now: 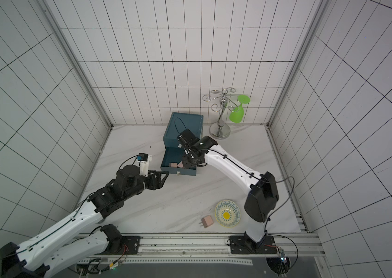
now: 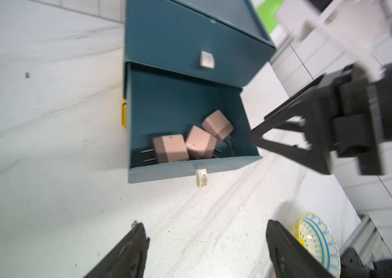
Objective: Place the plugs into the drawer by color
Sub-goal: Pick up the plug from the center of the board.
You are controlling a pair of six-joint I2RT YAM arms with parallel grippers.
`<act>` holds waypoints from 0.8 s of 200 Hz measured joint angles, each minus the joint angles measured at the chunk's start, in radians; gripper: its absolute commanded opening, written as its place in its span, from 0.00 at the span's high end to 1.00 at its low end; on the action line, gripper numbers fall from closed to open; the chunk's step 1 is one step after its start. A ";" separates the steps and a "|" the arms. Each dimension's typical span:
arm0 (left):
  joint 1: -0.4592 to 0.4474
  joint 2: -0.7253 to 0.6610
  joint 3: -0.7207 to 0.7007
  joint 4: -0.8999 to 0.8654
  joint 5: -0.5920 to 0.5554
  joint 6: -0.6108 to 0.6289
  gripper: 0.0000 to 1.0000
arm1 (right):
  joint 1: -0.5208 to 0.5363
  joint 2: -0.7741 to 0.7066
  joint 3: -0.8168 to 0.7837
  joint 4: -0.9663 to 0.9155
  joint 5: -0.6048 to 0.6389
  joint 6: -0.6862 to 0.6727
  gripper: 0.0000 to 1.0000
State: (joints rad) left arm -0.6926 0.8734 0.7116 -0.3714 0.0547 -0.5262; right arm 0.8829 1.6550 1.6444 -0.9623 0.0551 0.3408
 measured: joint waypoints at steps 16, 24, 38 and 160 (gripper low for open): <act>-0.045 0.006 0.033 -0.001 0.085 0.018 0.18 | -0.002 -0.201 -0.135 0.012 -0.008 0.015 0.40; -0.099 0.019 0.057 -0.009 0.106 0.032 0.16 | -0.004 -0.299 -0.209 0.016 -0.016 0.023 0.40; -0.261 0.068 0.103 -0.014 0.107 0.068 0.10 | -0.041 -0.431 -0.342 0.031 -0.031 0.033 0.40; -0.623 0.765 0.269 -0.124 -0.017 0.238 0.04 | -0.433 -0.655 -0.846 0.320 -0.353 0.032 0.46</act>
State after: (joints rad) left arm -1.3155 1.6386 0.9806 -0.4957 0.0376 -0.2882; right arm 0.4503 1.0004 0.7979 -0.6426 -0.2977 0.3733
